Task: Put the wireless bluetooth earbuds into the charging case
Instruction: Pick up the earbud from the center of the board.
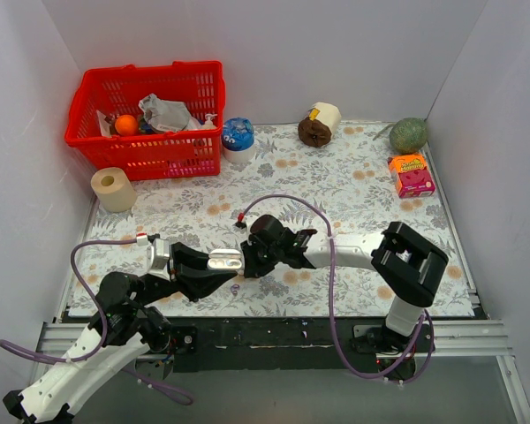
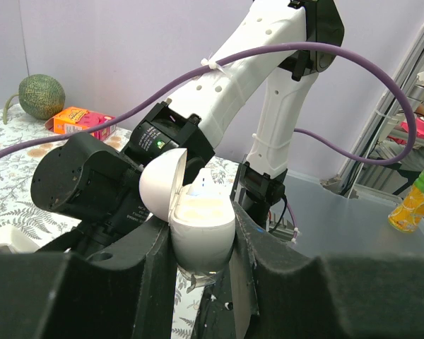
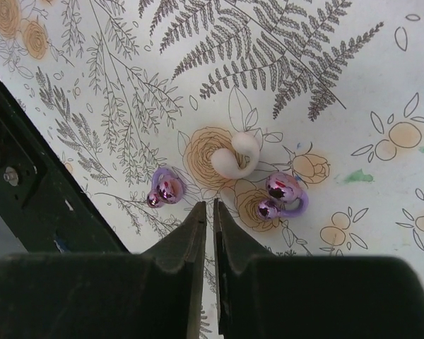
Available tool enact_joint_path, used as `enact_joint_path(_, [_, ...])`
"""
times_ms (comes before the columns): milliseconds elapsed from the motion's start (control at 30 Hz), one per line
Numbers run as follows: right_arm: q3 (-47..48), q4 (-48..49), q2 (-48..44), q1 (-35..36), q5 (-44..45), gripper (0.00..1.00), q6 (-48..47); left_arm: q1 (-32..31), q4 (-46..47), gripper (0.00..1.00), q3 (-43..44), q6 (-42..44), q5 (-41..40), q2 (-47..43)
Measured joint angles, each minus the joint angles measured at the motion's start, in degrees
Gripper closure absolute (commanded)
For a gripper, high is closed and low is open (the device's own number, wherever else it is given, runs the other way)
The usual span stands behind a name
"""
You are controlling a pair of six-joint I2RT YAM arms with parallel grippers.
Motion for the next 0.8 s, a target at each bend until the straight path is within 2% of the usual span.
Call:
enact_joint_path(167, [-0.3,0.0,0.8,0.0,0.4,0.84,0.7,0.0,-0.2,1.0,0.0,0.0,0.0,0.1])
enact_joint_path(500, [-0.1,1.1,3.3,-0.1,1.5,0.64,1.7,0.0,-0.2,1.0,0.0,-0.3,0.0,0.3])
enact_joint_path(800, [-0.1,2.4,3.4,-1.6,2.9,0.58,3.9,0.0,-1.0,1.0,0.0,-0.3,-0.1,0.3])
